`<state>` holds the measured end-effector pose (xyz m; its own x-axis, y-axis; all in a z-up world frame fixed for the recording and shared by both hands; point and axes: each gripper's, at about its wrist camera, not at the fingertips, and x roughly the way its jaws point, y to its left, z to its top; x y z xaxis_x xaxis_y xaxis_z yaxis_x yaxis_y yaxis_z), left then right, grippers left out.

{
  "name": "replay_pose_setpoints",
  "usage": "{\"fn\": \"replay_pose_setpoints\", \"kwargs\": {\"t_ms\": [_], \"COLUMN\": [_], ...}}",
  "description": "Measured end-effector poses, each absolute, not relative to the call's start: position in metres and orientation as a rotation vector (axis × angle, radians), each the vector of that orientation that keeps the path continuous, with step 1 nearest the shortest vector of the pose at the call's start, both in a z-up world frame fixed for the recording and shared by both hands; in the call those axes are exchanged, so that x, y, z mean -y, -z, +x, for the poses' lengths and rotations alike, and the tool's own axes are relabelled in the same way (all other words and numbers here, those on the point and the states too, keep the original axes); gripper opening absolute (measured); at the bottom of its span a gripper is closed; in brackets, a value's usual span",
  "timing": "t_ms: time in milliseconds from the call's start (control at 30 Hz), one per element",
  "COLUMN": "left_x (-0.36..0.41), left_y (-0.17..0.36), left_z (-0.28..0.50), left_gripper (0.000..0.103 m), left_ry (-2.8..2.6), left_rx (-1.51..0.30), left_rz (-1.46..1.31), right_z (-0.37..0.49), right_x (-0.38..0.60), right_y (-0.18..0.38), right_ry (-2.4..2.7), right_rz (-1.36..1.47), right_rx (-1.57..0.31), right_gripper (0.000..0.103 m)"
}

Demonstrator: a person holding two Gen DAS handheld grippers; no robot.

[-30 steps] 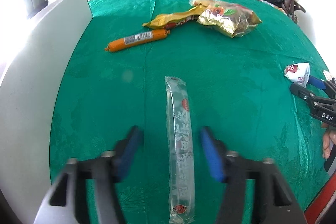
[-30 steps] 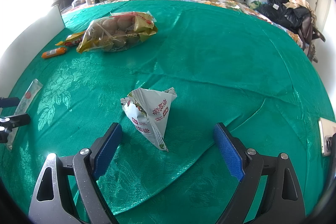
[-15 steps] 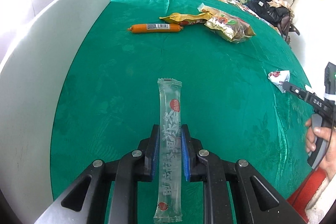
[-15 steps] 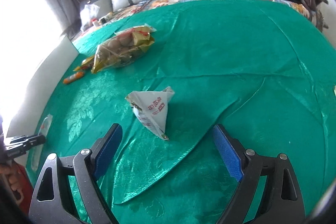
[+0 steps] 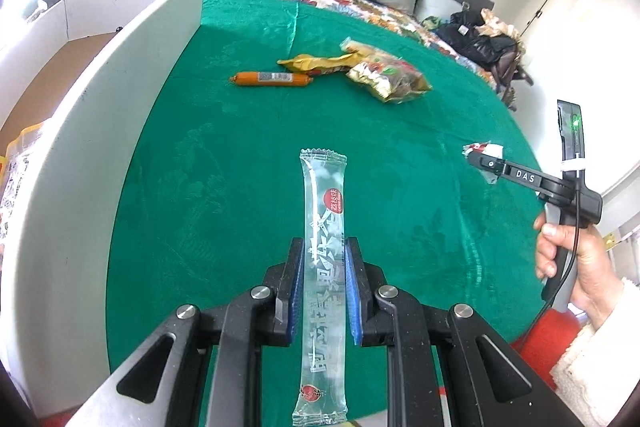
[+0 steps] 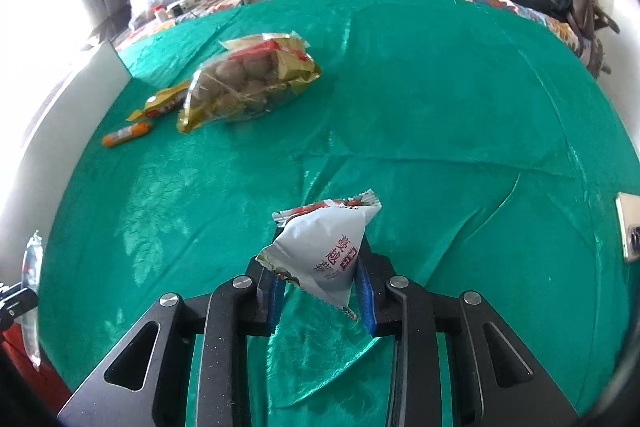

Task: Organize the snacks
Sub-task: 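Grasp the white triangular pack with the right gripper while the left gripper holds the tube, then carry both items over the box and open both grippers, then withdraw both grippers from the box back over the bed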

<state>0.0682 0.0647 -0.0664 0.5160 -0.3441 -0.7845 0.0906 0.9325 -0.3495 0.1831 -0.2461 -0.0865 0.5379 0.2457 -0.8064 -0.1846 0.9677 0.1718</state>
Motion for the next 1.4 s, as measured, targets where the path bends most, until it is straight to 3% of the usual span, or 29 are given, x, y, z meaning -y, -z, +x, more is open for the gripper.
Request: {"fn": "replay_pose_setpoints", "kwargs": {"t_ms": [200, 400, 700, 767, 833, 867, 967, 1033, 1200, 1400], "left_x": [-0.093, -0.184, -0.329, -0.341, -0.344, -0.343, -0.332, -0.320, -0.271, -0.164], "left_y": [0.021, -0.018, 0.012, 0.032, 0.048, 0.050, 0.042, 0.033, 0.002, -0.009], "left_z": [0.058, 0.042, 0.024, 0.023, 0.018, 0.016, 0.006, 0.004, 0.016, 0.049], "left_gripper": [0.018, 0.018, 0.019, 0.032, 0.074, 0.078, 0.083, 0.084, 0.089, 0.097], "left_ry": [0.290, 0.139, -0.205, -0.257, -0.288, -0.302, -0.296, -0.274, -0.159, 0.085], "left_rx": [-0.888, -0.771, -0.811, -0.862, -0.895, -0.879, -0.827, -0.810, -0.761, -0.798], "left_rz": [-0.381, -0.441, -0.479, -0.501, -0.542, -0.546, -0.529, -0.519, -0.474, -0.371], "right_z": [0.157, 0.128, 0.096, 0.092, 0.092, 0.091, 0.093, 0.091, 0.101, 0.131], "right_x": [0.194, 0.076, -0.096, -0.117, -0.126, -0.121, -0.089, -0.053, 0.067, 0.215], "right_y": [0.037, -0.014, -0.023, -0.010, 0.006, 0.011, 0.020, 0.032, 0.100, 0.125], "right_ry": [-0.468, -0.747, -0.982, -0.979, -0.959, -0.939, -0.891, -0.802, -0.466, -0.137], "right_rz": [0.188, 0.215, 0.067, 0.011, -0.024, -0.023, -0.044, -0.126, -0.327, -0.223], "right_rx": [-0.910, -0.847, -0.866, -0.894, -0.955, -0.957, -0.915, -0.856, -0.823, -0.846], "right_gripper": [0.031, 0.032, 0.032, 0.039, 0.073, 0.072, 0.071, 0.077, 0.077, 0.077]}}
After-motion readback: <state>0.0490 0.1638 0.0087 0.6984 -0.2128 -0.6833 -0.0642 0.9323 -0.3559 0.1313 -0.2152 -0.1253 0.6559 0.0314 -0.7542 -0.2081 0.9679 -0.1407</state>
